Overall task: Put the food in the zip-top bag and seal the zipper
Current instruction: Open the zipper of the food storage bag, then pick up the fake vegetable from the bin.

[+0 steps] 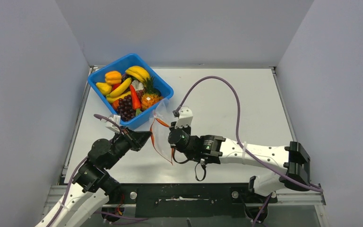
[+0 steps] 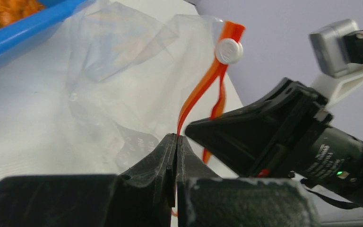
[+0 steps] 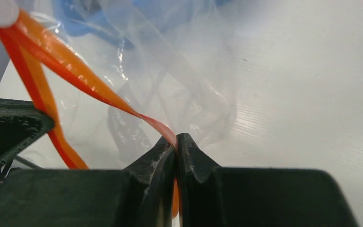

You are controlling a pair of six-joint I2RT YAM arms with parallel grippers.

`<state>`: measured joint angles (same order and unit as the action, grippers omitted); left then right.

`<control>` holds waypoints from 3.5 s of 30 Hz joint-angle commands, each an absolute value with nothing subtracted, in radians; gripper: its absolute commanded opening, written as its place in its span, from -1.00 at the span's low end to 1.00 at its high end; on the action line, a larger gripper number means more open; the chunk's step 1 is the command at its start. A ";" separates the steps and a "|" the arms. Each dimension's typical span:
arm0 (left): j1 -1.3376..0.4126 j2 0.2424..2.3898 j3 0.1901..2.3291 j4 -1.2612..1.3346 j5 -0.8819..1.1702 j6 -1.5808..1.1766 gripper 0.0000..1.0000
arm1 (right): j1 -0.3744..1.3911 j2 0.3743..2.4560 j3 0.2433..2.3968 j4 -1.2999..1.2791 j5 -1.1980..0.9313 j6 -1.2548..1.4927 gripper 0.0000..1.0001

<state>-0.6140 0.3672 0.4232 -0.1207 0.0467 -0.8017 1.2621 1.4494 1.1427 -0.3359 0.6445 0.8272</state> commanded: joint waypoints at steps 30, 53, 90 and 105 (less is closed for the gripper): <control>-0.615 0.401 0.448 0.089 0.247 -0.611 -0.01 | 1.241 1.246 1.127 -0.307 0.665 0.872 -1.00; -0.615 0.492 0.564 -0.267 -0.123 -0.506 -1.00 | 1.252 1.108 1.085 -0.457 0.795 0.961 -1.00; -0.598 0.885 0.864 -0.376 -0.504 -0.444 0.06 | 1.258 0.982 0.997 -0.481 0.808 0.884 -1.00; -0.239 1.272 0.998 -0.224 -0.220 -0.460 -0.16 | 1.265 1.011 0.999 -0.469 0.784 0.902 -1.00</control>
